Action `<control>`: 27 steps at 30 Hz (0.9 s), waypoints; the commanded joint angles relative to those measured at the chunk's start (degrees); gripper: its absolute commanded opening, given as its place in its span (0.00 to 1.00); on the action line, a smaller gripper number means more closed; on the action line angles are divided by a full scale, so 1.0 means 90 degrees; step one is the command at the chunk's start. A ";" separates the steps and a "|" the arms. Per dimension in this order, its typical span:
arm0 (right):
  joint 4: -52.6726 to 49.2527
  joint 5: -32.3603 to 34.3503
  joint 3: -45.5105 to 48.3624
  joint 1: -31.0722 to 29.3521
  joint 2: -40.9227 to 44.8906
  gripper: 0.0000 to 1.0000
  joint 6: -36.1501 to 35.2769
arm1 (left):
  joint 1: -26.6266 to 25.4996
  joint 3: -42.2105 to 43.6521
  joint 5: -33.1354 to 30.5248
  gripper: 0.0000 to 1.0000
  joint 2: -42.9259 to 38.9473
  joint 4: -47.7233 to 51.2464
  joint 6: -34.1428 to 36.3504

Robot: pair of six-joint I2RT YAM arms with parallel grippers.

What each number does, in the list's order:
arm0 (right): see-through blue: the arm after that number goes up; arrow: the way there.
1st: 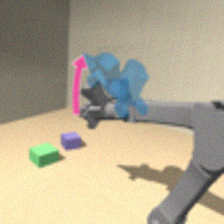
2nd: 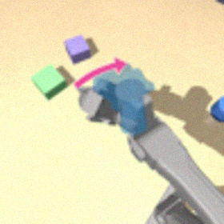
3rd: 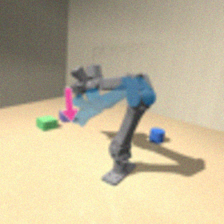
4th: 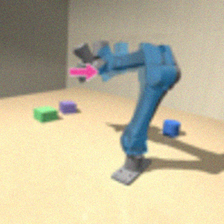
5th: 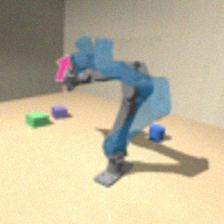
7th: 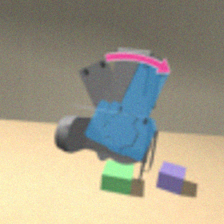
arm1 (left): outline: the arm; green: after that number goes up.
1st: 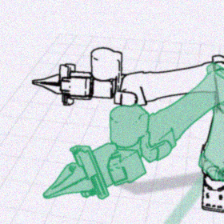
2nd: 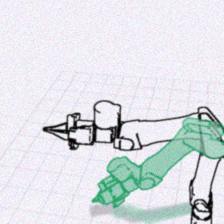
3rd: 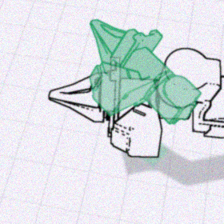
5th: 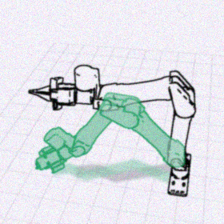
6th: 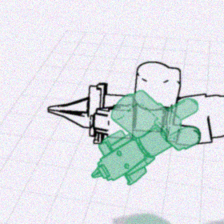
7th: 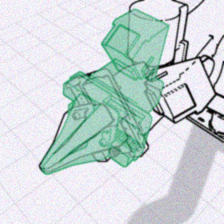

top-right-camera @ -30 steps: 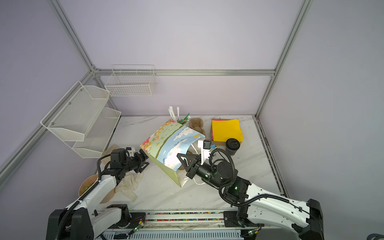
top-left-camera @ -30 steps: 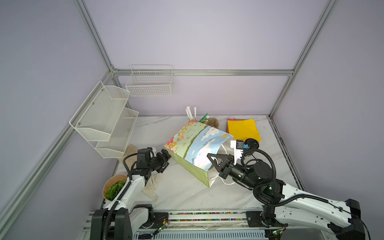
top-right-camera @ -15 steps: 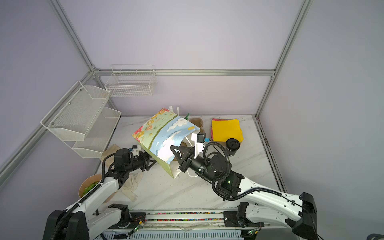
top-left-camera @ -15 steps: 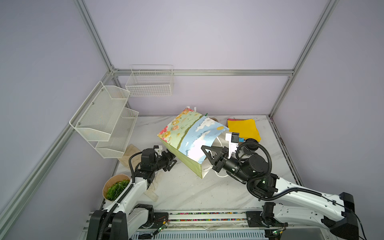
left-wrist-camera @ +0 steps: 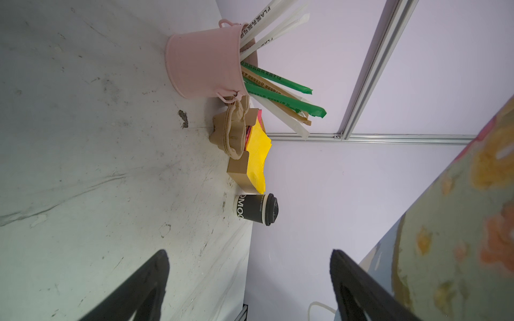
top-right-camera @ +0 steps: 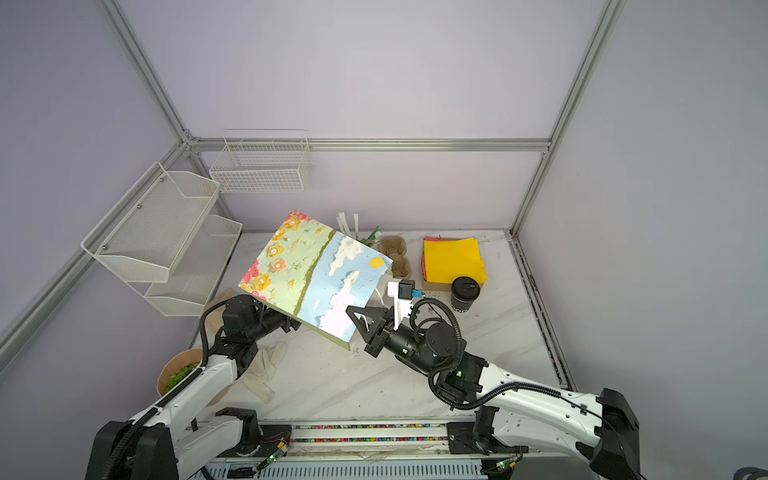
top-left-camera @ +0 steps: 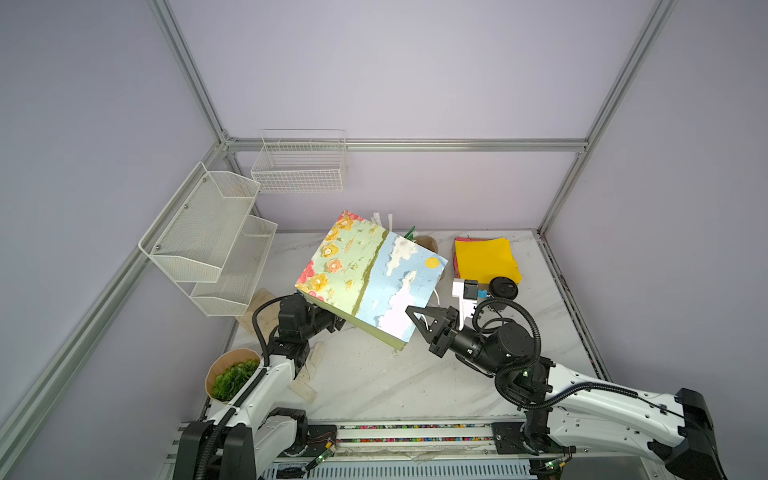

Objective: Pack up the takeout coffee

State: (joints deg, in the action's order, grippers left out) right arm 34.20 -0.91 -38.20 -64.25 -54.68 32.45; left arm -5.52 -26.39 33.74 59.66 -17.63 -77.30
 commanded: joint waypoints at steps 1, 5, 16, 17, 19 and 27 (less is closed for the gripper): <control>0.0352 0.0066 0.0293 0.0048 0.0142 0.00 0.0047 | 0.0056 -0.0311 -0.0038 0.90 -0.0128 -0.0513 -0.0005; 0.0448 0.0166 0.0617 0.0139 0.0258 0.00 0.0021 | 0.0076 -0.0788 -0.0011 0.90 -0.0330 -0.0049 0.0355; 0.1378 -0.0168 0.1426 0.0583 0.0017 0.00 0.0109 | 0.0096 -0.1529 -0.0166 0.90 -0.0959 0.1032 0.1145; 0.1510 -0.0273 0.1457 0.0604 -0.0075 0.00 0.0089 | 0.0096 -0.1544 -0.0150 0.90 -0.0965 0.0967 0.1128; 0.1705 -0.0509 0.1480 0.0635 -0.0325 0.00 0.0007 | 0.0096 -0.1611 -0.0121 0.90 -0.0971 0.0885 0.1109; 0.2571 -0.1050 0.1633 0.0814 -0.0894 0.00 -0.0216 | 0.0096 -0.2187 -0.0140 0.90 -0.1115 0.1133 0.1547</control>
State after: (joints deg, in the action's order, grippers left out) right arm 52.58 -5.43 -24.03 -57.14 -61.80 32.16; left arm -4.78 -38.22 31.86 51.59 -6.61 -67.33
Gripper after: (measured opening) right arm 0.052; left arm 0.899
